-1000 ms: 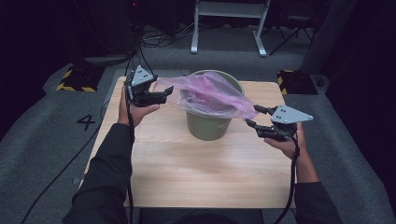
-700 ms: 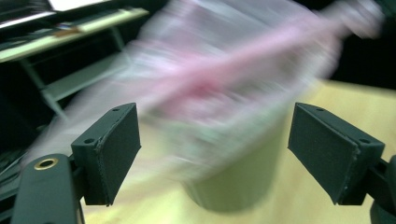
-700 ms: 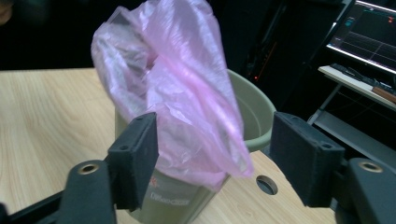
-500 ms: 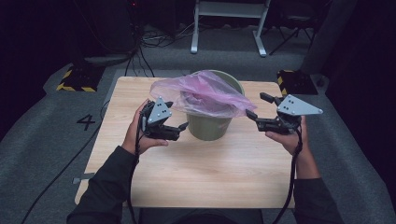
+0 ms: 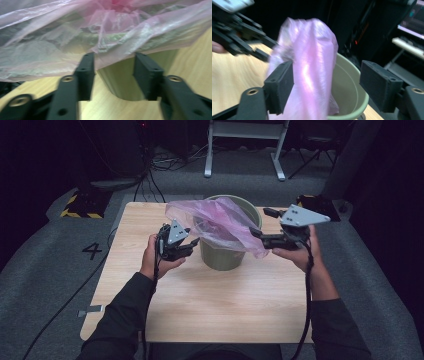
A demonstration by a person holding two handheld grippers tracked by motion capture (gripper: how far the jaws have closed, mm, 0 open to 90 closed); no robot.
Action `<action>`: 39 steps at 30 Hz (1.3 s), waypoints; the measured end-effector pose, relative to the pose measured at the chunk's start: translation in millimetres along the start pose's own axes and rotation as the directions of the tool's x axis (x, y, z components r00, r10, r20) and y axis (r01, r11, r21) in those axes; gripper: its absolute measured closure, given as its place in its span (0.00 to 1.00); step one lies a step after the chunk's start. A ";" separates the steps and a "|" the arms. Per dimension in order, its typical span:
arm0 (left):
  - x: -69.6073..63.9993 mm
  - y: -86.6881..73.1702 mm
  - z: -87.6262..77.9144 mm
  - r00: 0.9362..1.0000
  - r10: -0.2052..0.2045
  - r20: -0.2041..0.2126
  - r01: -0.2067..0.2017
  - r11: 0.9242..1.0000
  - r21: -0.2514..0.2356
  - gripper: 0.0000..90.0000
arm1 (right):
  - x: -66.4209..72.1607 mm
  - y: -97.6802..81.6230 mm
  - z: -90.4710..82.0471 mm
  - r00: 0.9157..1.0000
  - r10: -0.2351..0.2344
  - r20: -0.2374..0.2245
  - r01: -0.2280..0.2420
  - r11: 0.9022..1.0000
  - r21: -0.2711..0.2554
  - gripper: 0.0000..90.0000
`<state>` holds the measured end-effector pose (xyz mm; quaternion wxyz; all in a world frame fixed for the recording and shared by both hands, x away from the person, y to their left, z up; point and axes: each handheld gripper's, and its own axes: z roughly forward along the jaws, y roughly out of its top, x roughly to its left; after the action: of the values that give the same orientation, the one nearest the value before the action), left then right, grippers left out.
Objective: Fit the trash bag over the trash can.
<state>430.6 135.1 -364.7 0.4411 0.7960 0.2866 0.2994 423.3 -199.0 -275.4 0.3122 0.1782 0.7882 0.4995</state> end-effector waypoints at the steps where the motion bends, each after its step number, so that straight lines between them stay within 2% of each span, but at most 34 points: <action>1: 1.2 -0.6 1.8 1.000 0.000 0.004 0.000 1.000 -0.003 0.73 | -2.5 1.4 8.4 1.000 0.000 0.006 0.000 1.000 0.027 0.33; 2: 2.6 -0.9 3.7 1.000 0.008 0.003 -0.008 1.000 -0.001 0.83 | -5.2 1.8 15.8 1.000 0.000 -0.009 0.001 0.999 0.046 0.39; 4: 4.3 -1.1 8.0 1.000 0.024 -0.010 -0.024 1.000 0.013 0.94 | -10.8 -0.6 28.9 1.000 0.011 -0.020 -0.010 0.997 0.077 0.50; 5: 5.5 -1.3 9.8 1.000 0.029 -0.005 -0.029 0.999 0.019 0.98 | -13.4 -2.8 34.5 1.000 0.015 -0.025 -0.013 0.995 0.097 0.65; 6: 6.7 -1.4 11.6 0.999 0.033 0.005 -0.033 0.999 0.024 1.00 | -16.1 -5.5 38.8 0.999 0.018 -0.035 -0.014 0.994 0.109 0.72; 8: 9.1 -2.2 13.9 0.999 0.042 0.018 -0.043 0.999 0.032 1.00 | -21.2 -10.5 44.8 1.000 0.023 -0.018 -0.021 0.990 0.137 0.87; 10: 10.5 -3.0 14.1 0.998 0.047 0.034 -0.048 0.998 0.030 1.00 | -27.2 -14.9 46.8 0.998 0.051 -0.021 -0.048 0.990 0.130 0.98; 11: 10.7 -3.3 13.2 0.998 0.049 0.043 -0.051 0.998 0.031 1.00 | -29.3 -16.5 46.6 0.998 0.062 -0.013 -0.060 0.990 0.126 1.00; 13: 10.6 -4.1 11.0 0.996 0.071 0.062 -0.073 0.997 0.030 1.00 | -32.8 -19.6 45.0 0.996 0.085 0.000 -0.085 0.990 0.115 1.00; 18: 10.0 -4.0 7.3 0.990 0.102 0.096 -0.105 0.994 0.035 1.00 | -41.3 -26.2 41.7 0.993 0.092 0.071 -0.100 0.987 0.122 1.00; 20: 8.7 -4.2 8.0 0.984 0.124 0.126 -0.131 0.990 0.049 1.00 | -46.7 -28.7 41.3 0.989 0.110 0.099 -0.122 0.984 0.127 1.00; 22: 7.1 -5.3 9.6 0.975 0.147 0.165 -0.160 0.985 0.070 1.00 | -52.3 -31.4 43.3 0.986 0.117 0.119 -0.134 0.981 0.142 1.00; 24: 6.5 -6.8 10.2 0.969 0.158 0.189 -0.177 0.980 0.087 1.00 | -59.6 -35.7 47.8 0.981 0.126 0.146 -0.149 0.975 0.164 1.00; 26: 7.1 -8.3 10.6 0.963 0.177 0.204 -0.201 0.974 0.103 1.00 | -68.7 -42.3 53.6 0.975 0.153 0.163 -0.183 0.965 0.186 1.00; 28: 8.3 -10.6 9.9 0.960 0.171 0.222 -0.200 0.973 0.117 1.00 | -77.4 -49.8 59.9 0.967 0.177 0.183 -0.214 0.954 0.209 1.00; 29: 9.5 -11.7 9.7 0.956 0.181 0.231 -0.213 0.969 0.124 1.00 | -80.7 -53.1 62.8 0.964 0.187 0.189 -0.227 0.949 0.219 1.00; 31: 11.1 -14.6 8.4 0.957 0.181 0.227 -0.215 0.967 0.139 1.00 | -86.2 -58.6 68.1 0.959 0.185 0.214 -0.234 0.944 0.234 1.00; 33: 14.0 -17.1 6.6 0.958 0.173 0.230 -0.208 0.968 0.140 1.00 | -90.4 -62.1 71.7 0.954 0.202 0.222 -0.254 0.938 0.236 1.00; 34: 15.0 -18.3 5.4 0.959 0.167 0.228 -0.201 0.970 0.136 1.00 | -91.9 -63.2 73.0 0.952 0.204 0.228 -0.256 0.939 0.231 1.00; 36: 16.8 -19.6 1.3 0.956 0.160 0.247 -0.193 0.974 0.118 1.00 | -94.5 -65.5 76.4 0.949 0.209 0.236 -0.264 0.937 0.230 1.00; 37: 16.4 -19.8 -1.6 0.959 0.147 0.241 -0.175 0.979 0.099 0.99 | -95.0 -66.3 77.6 0.948 0.217 0.232 -0.270 0.936 0.225 1.00; 38: 16.4 -18.6 -4.6 0.964 0.130 0.231 -0.154 0.984 0.090 0.80 | -95.1 -66.7 78.6 0.948 0.217 0.233 -0.270 0.936 0.225 1.00; 39: 16.3 -17.4 -8.0 0.967 0.110 0.228 -0.131 0.989 0.076 0.65 | -94.9 -67.0 79.2 0.948 0.215 0.235 -0.268 0.937 0.225 1.00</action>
<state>432.1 158.9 -372.8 0.4149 0.8597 0.1997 0.2212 548.8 -231.0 -330.0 0.3030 0.3636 0.7809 0.4077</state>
